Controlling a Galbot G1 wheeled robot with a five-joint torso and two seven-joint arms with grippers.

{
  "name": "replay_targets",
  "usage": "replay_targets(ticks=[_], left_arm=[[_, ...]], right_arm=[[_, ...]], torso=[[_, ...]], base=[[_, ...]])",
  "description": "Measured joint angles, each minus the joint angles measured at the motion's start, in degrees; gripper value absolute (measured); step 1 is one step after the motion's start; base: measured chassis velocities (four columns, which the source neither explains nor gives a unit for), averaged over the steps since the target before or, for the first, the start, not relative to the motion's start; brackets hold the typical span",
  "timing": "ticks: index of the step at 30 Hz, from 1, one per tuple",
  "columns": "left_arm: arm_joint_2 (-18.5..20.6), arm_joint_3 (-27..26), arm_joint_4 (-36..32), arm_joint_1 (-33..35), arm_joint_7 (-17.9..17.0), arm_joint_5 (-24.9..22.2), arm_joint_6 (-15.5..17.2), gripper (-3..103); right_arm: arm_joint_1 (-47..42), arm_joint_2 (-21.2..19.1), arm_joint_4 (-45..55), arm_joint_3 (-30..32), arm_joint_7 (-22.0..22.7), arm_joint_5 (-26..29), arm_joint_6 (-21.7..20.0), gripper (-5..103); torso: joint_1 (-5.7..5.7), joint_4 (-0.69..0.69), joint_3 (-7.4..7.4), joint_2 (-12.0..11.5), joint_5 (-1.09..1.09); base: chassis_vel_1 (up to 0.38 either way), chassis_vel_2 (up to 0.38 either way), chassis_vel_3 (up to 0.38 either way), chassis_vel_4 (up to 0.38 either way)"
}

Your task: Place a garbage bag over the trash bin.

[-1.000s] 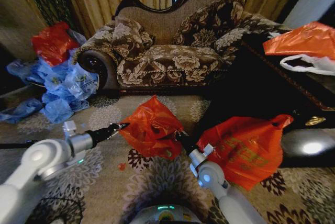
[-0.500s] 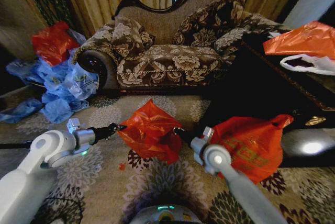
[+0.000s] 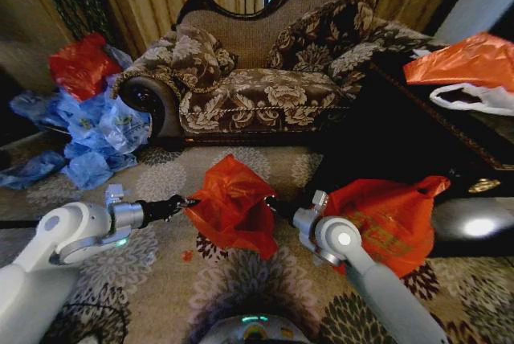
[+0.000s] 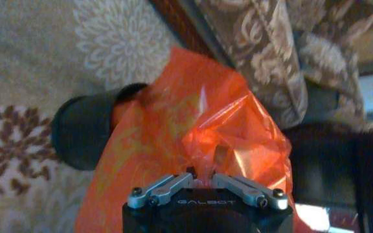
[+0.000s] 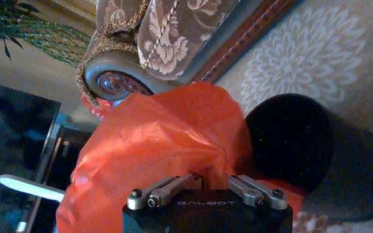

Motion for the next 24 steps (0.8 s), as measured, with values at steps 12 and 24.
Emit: replay_targets(ticks=[12,24], left_arm=[[-3.3,-0.5,-5.0,1.1,-4.2,-1.2,-9.1,0],[-6.4,1.9,-3.8,1.4,-4.5,-1.2,-13.3,0]], right_arm=[[1.7,-0.6,3.0,0.7,10.0,9.0,2.8,0],[1.0,-2.2,4.5,1.4,12.8,12.2,4.6,0]], torso=[[0.0,0.01,0.0,0.0,0.0],[0.01,0.01,0.0,0.0,-0.01]], base=[[0.0,0.0,0.0,0.0],[0.0,0.0,0.0,0.0]])
